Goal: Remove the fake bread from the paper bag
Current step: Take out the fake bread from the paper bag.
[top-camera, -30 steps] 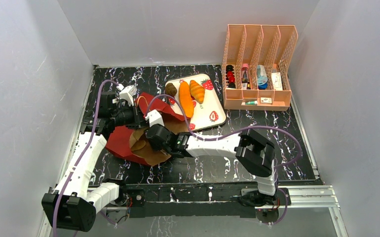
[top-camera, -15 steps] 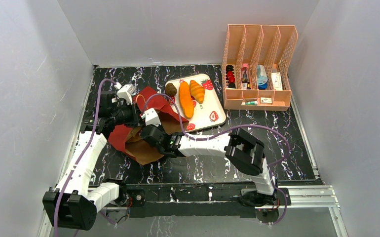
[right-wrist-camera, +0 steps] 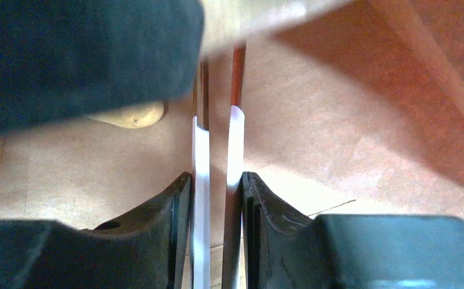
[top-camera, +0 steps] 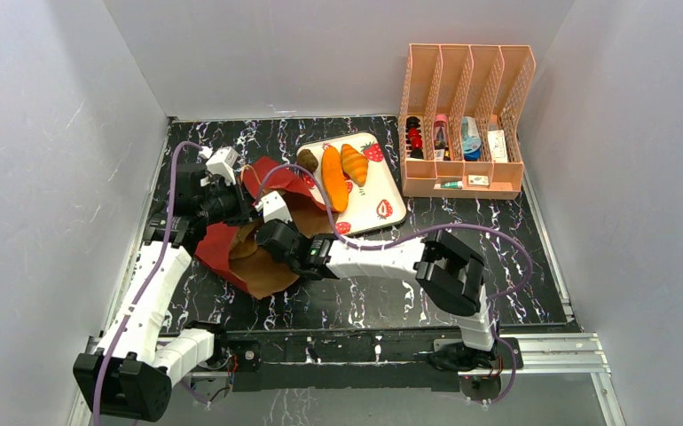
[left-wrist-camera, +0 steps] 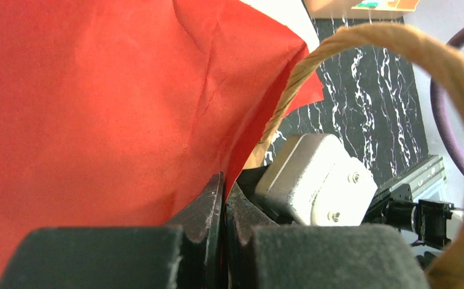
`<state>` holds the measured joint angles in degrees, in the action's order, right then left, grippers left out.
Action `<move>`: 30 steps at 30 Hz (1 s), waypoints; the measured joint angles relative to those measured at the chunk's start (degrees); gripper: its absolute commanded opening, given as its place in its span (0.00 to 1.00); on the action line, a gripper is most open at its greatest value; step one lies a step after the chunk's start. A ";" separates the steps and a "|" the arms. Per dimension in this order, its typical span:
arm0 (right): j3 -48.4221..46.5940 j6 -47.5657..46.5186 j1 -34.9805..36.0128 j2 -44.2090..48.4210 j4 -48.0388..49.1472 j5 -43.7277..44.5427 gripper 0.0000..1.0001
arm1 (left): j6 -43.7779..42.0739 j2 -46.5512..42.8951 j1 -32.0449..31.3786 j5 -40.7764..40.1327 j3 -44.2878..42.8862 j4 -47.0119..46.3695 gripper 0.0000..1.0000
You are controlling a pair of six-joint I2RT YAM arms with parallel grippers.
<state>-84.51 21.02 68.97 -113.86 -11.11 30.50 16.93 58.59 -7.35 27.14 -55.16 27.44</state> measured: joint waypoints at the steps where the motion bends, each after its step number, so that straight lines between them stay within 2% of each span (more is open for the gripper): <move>1: 0.04 0.00 0.00 0.61 -0.76 -0.39 0.00 | 0.50 -0.44 -0.07 -0.59 0.00 -0.35 0.00; 12: 5.60 1.40 0.17 8.28 -5.64 -2.43 0.00 | 3.89 -4.17 -0.28 -6.71 0.09 -2.08 0.00; 26: 12.00 4.02 -0.55 21.70 -12.15 -0.85 0.00 | 4.74 -4.70 -0.28 -9.11 3.13 -2.99 0.00; 30: 12.90 4.74 -1.11 22.64 -13.07 -0.92 0.00 | 5.03 -4.74 -0.28 -9.14 3.65 -3.91 0.00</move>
<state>-71.61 25.76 67.85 -91.22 -24.18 29.58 21.96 53.84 -7.64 18.00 -51.51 23.53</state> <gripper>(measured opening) 0.281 0.009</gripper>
